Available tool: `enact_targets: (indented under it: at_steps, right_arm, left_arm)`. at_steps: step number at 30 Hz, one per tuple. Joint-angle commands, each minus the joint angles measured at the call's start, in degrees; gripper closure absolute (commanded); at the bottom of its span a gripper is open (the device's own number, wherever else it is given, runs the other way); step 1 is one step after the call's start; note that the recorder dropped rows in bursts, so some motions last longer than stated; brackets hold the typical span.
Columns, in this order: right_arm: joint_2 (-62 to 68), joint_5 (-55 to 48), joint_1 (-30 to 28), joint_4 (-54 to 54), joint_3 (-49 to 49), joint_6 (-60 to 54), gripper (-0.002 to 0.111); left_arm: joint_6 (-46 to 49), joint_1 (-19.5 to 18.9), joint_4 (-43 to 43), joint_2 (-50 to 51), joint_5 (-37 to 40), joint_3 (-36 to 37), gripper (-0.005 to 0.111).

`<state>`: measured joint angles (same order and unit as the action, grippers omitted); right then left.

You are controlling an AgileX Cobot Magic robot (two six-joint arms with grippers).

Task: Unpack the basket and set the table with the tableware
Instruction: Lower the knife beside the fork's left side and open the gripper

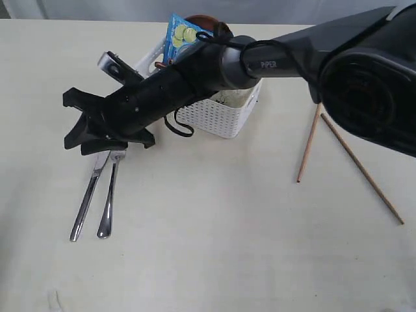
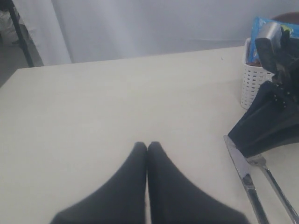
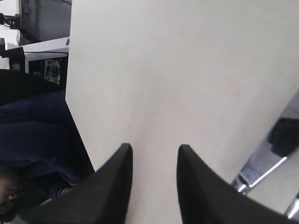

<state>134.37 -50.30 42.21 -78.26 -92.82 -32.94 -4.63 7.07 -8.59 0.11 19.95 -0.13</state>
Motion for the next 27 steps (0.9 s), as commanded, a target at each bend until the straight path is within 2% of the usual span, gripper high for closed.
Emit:
enact_targets:
  at_steps: [1, 3, 6, 7, 9, 13, 27]
  right_arm:
    - [-2.65, -1.11, -0.13, 6.74, -0.38, 0.54, 0.095]
    - [-4.85, -1.48, 0.27, 14.74, -0.38, 4.04, 0.108]
    - [-9.43, 0.71, 3.56, 30.78, -0.38, 14.71, 0.109]
    - [-10.75, 2.56, 6.27, 41.51, -0.38, 22.59, 0.109]
    - [-10.82, 3.92, 9.75, 51.72, -0.38, 30.31, 0.109]
    - [-8.13, 7.83, 12.44, 52.90, -0.38, 30.83, 0.109]
    - [-4.55, 15.90, 12.05, 53.37, -0.38, 30.15, 0.109]
  left_arm:
    - [-0.13, 0.29, -0.15, -0.11, -0.03, 0.13, 0.107]
    - [-0.13, 0.29, -0.15, -0.11, -0.03, 0.13, 0.107]
    - [-0.13, 0.29, -0.15, -0.11, -0.03, 0.13, 0.107]
    - [-0.13, 0.29, -0.15, -0.11, -0.03, 0.13, 0.107]
    - [-0.13, 0.29, -0.15, -0.11, -0.03, 0.13, 0.107]
    - [-0.13, 0.29, -0.15, -0.11, -0.03, 0.13, 0.107]
    - [-0.13, 0.29, 0.25, -0.11, -0.03, 0.13, 0.107]
